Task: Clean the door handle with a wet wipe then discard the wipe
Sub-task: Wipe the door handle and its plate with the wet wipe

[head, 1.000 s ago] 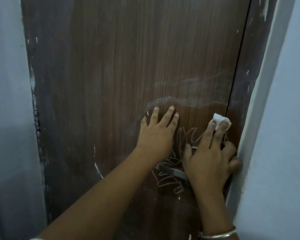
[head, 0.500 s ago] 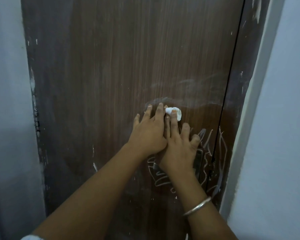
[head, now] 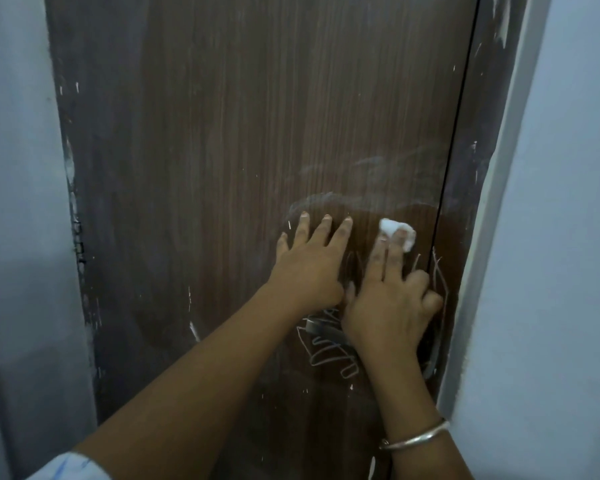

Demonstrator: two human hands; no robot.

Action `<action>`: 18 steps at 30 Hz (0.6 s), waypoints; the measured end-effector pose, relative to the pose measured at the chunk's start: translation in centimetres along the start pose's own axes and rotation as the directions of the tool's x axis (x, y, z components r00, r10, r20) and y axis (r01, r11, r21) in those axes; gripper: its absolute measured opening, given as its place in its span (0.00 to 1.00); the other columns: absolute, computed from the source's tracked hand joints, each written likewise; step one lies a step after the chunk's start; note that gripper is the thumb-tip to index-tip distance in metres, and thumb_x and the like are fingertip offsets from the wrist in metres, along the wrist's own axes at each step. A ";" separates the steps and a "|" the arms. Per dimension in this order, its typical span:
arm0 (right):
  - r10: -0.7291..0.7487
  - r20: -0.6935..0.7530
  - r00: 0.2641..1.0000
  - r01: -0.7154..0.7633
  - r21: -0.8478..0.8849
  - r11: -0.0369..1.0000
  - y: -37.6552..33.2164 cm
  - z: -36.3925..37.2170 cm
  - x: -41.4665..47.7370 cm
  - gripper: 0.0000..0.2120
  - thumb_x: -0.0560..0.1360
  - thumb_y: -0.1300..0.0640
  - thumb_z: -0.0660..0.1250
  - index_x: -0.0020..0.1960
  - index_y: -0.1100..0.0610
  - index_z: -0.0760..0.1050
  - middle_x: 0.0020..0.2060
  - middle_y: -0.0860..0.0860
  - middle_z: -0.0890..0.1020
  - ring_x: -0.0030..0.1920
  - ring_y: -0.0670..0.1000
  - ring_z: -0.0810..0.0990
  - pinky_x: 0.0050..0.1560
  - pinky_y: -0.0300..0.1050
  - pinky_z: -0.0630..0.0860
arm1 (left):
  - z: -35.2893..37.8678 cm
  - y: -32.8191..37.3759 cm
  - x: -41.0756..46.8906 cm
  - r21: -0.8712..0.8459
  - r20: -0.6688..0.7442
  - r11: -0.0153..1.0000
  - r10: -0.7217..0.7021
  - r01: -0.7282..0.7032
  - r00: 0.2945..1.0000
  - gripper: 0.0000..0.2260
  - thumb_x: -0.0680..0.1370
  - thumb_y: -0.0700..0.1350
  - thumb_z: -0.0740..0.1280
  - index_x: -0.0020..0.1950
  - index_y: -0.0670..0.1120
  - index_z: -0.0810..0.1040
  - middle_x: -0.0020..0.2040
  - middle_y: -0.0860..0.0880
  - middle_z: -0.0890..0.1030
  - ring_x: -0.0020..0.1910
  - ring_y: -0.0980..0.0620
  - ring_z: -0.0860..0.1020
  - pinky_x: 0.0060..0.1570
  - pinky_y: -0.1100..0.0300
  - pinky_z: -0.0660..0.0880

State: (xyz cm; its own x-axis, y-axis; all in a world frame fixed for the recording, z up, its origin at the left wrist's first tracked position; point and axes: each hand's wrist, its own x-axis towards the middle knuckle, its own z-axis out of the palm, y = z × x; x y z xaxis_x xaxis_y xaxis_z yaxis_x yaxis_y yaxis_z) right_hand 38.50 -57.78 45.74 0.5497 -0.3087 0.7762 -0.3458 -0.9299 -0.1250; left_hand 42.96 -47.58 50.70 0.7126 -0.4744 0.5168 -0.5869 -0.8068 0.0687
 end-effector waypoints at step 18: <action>0.179 -0.004 0.984 -0.173 0.235 0.956 3.1 -0.3 -0.8 0.43 0.75 0.45 0.61 0.75 0.60 0.37 0.75 0.58 0.36 0.49 0.56 0.81 0.32 0.37 0.62 | 2.1 2.5 0.1 0.103 -0.091 0.992 0.083 -0.073 0.992 0.36 0.74 0.48 0.62 0.76 0.51 0.45 0.78 0.53 0.45 0.75 0.41 0.38 0.68 0.33 0.44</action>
State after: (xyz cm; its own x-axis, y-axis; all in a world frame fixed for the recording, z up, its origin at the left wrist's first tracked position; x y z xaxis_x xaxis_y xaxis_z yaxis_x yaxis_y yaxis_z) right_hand 36.79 -60.33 44.94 0.4756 -0.4696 0.7438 -0.2471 -0.8828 -0.3994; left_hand 42.40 -50.34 49.15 0.6238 -0.5057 0.5960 -0.5951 -0.8016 -0.0573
